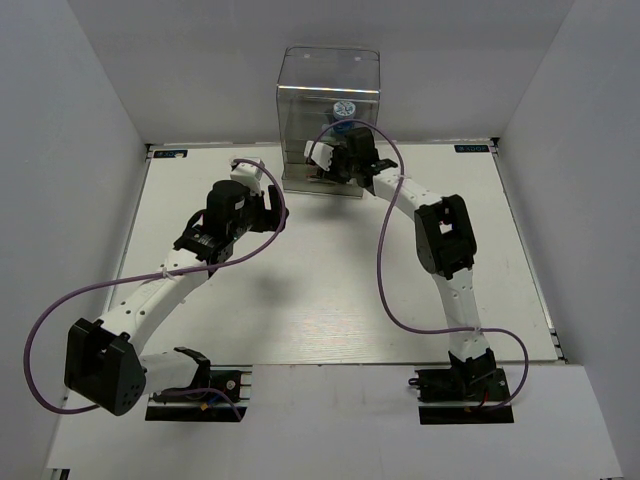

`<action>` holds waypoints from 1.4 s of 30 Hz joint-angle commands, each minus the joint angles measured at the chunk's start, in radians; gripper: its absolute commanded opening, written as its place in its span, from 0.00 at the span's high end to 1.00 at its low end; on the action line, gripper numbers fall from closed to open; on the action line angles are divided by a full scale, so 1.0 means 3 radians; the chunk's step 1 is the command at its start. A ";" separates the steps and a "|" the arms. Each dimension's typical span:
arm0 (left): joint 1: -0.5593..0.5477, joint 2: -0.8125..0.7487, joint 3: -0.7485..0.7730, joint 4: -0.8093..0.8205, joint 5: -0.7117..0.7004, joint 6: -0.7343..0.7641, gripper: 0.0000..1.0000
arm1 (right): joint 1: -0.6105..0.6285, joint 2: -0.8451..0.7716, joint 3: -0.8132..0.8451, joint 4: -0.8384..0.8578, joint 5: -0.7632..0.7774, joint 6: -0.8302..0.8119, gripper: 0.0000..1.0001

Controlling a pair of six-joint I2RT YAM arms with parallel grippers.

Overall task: Sort the stationery into containers
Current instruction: Place the pen in the drawer, then close the drawer in the storage box.

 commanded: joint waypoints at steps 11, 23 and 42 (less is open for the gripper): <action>0.0004 -0.0089 0.0033 -0.0020 0.0031 0.0036 0.12 | -0.0024 -0.0299 0.0037 -0.0206 -0.0586 0.0324 0.98; 0.0004 -0.0089 0.0033 -0.0020 -0.0005 0.0036 0.12 | 0.0016 -0.0080 0.0124 -0.1045 -0.1063 -0.0050 1.00; 0.0004 -0.0058 0.0033 -0.0020 -0.0005 0.0036 0.12 | -0.0004 0.0339 0.0088 0.0452 0.0246 0.0124 1.00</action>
